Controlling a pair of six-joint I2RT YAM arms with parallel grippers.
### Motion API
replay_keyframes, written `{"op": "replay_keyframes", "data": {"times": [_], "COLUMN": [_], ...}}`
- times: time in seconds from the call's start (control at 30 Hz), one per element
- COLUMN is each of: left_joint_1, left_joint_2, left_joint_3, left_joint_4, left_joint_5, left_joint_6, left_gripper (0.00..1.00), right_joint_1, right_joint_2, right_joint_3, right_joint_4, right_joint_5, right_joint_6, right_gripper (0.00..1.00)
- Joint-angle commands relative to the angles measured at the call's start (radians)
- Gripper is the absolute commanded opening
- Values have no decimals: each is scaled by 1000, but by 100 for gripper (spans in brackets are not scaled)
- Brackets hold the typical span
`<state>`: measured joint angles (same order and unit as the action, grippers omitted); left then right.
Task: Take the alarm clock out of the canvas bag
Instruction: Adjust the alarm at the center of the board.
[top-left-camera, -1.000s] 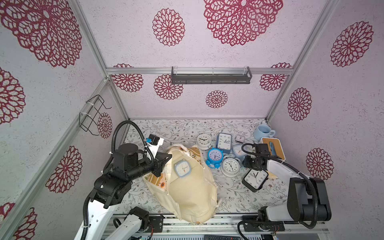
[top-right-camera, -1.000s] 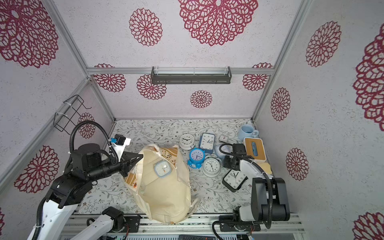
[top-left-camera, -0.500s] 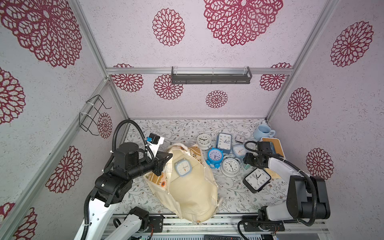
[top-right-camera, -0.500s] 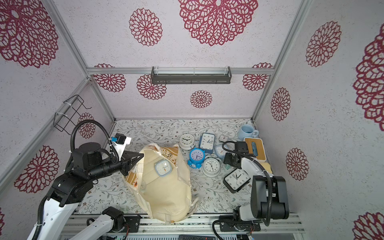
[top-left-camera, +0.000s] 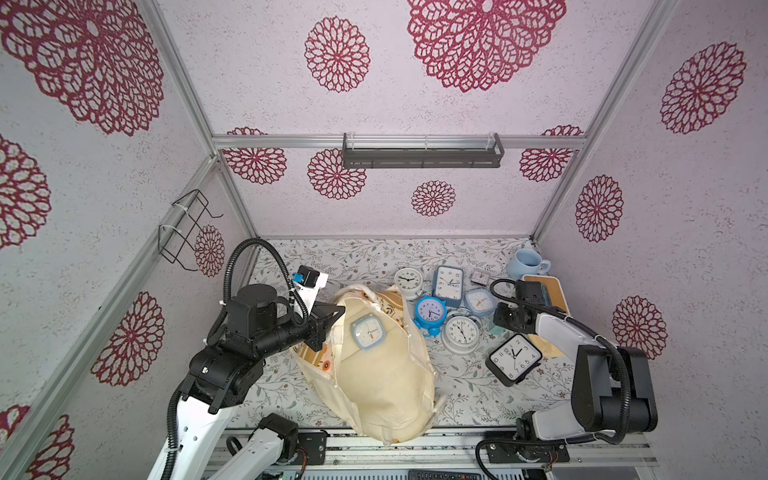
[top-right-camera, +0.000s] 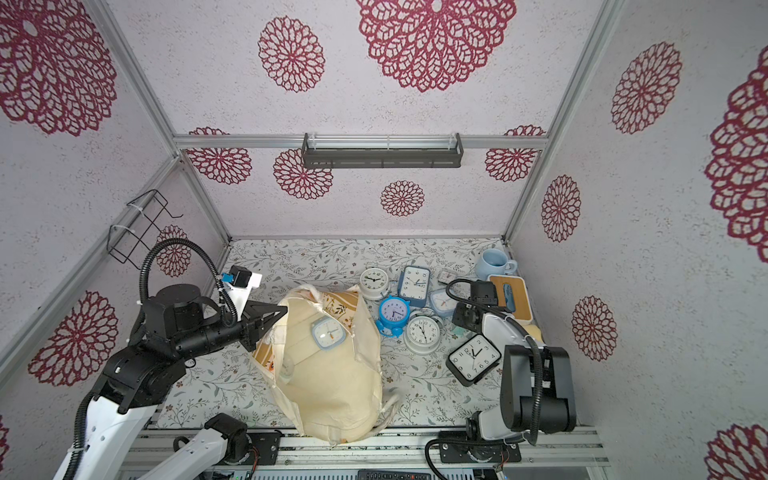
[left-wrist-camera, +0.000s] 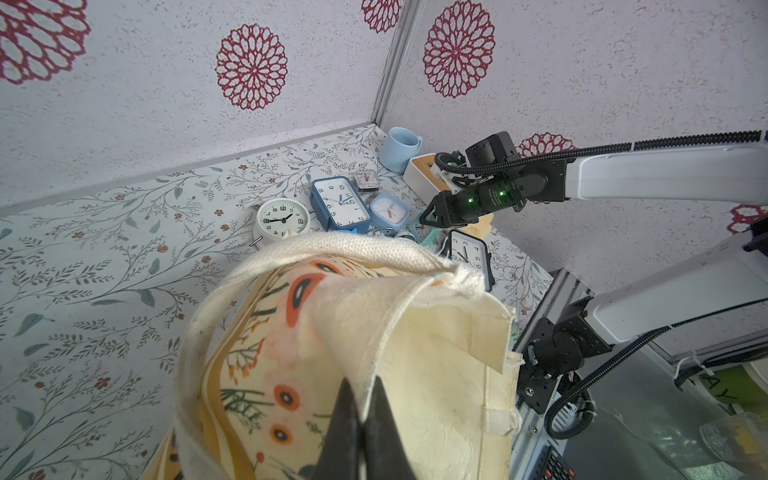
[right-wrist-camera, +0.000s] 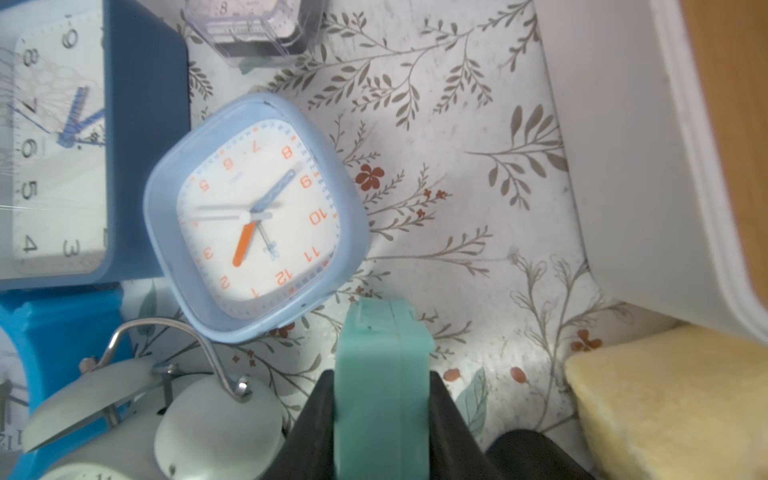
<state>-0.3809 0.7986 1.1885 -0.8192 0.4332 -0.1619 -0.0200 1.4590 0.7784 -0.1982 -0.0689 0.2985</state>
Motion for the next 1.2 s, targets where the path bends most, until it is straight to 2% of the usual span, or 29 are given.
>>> {"op": "replay_keyframes", "data": {"times": [0.0, 0.1, 0.2, 0.27, 0.43, 0.63, 0.77, 0.87, 0.97, 1.07, 1.17], "left_joint_1": [4, 5, 5, 5, 5, 4, 5, 5, 5, 5, 4], "left_joint_2": [-13, -10, -8, -6, -4, -4, -8, -14, -34, -65, -96], "left_joint_3": [43, 40, 39, 35, 31, 33, 28, 28, 29, 21, 10], "left_joint_4": [134, 136, 145, 152, 165, 166, 157, 125, 65, 5, -59], "left_joint_5": [21, 21, 23, 27, 32, 36, 37, 36, 22, -18, -95], "left_joint_6": [1, 1, 0, -4, -13, -14, -16, -19, -13, -29, -67], "left_gripper": [0, 0, 0, 0, 0, 0, 0, 0, 0, 0, 0], "right_joint_1": [-13, -20, -26, -30, -42, -43, -42, -28, 50, 209, 409], "right_joint_2": [-37, -33, -2, 18, 14, -3, -52, -140, -270, -402, -533], "right_joint_3": [-37, -42, -40, -42, -52, -17, 31, 61, 87, 113, 128], "right_joint_4": [100, 132, 131, 112, 51, -1, -44, -36, -23, -50, -124], "right_joint_5": [-152, -272, -337, -313, -135, -33, -17, -106, -253, -423, -454], "right_joint_6": [-30, -33, -15, 7, 60, 45, 29, 13, -41, -100, -128], "right_gripper": [30, 30, 31, 36, 65, 82, 84, 83, 83, 82, 81]}}
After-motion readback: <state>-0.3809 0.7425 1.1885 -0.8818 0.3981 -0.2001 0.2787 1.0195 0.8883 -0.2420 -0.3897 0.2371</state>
